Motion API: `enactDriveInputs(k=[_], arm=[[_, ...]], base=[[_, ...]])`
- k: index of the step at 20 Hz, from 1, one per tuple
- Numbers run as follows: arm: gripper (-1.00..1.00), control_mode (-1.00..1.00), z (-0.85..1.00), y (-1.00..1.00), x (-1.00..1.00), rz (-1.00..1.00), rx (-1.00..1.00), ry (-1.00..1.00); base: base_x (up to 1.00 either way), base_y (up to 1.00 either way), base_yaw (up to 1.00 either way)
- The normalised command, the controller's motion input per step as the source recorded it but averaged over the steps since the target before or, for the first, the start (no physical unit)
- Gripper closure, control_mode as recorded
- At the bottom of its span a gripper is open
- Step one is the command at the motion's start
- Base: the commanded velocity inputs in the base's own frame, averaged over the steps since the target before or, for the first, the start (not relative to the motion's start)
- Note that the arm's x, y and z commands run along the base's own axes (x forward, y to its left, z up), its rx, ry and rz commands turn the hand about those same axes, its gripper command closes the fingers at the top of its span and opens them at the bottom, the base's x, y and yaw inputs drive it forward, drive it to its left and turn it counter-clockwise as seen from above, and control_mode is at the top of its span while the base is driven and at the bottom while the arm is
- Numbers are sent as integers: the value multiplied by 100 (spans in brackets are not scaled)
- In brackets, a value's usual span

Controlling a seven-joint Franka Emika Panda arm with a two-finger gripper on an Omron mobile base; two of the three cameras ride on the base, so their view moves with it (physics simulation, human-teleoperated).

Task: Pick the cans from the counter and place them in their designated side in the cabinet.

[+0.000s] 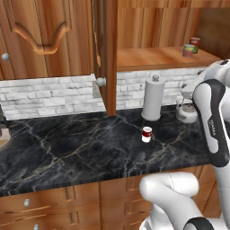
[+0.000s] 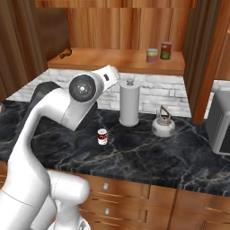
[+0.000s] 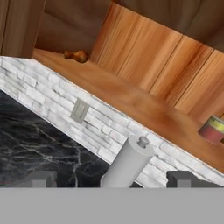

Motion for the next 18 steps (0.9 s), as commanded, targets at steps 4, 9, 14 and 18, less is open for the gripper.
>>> enactDriveInputs(k=[4, 9, 14, 18], arm=[[-100, -100, -21, 12, 2, 0, 2, 14], [-100, -100, -14, 6, 2, -10, 8, 32], [-100, -100, -29, 0, 0, -12, 0, 38], [-100, -100, -37, 0, -8, -14, 0, 29]], base=[[0, 0, 0], [0, 0, 0], [0, 0, 0], [0, 0, 0]])
